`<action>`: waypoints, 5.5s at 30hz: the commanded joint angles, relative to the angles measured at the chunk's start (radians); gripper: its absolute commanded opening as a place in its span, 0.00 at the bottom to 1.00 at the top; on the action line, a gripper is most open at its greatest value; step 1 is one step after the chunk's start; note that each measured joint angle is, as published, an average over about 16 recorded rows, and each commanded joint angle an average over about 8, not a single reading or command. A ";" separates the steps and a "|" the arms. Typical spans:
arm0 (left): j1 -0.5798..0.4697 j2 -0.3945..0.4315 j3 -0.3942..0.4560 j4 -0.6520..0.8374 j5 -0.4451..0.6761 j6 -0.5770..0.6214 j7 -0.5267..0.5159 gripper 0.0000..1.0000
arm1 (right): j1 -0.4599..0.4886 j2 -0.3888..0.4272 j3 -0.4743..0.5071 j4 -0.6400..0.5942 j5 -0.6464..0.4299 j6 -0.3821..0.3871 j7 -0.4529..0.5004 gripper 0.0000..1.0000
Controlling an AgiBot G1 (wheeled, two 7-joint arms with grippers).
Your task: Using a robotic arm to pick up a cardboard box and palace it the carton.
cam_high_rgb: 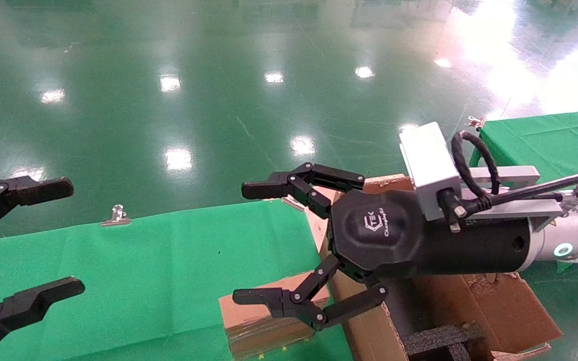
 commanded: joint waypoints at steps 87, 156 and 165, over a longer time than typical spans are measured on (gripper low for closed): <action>0.000 0.000 0.000 0.000 -0.001 0.000 0.000 1.00 | 0.500 -0.341 -0.602 -0.092 -0.930 -0.065 0.032 0.00; 0.000 0.000 0.000 0.000 0.000 0.000 0.000 1.00 | 1.223 -0.140 -1.126 -0.440 -0.477 -0.108 -0.230 0.00; 0.000 0.000 0.000 0.000 0.000 0.000 0.000 1.00 | 1.393 0.019 -1.353 -0.440 -0.513 -0.106 -0.213 0.00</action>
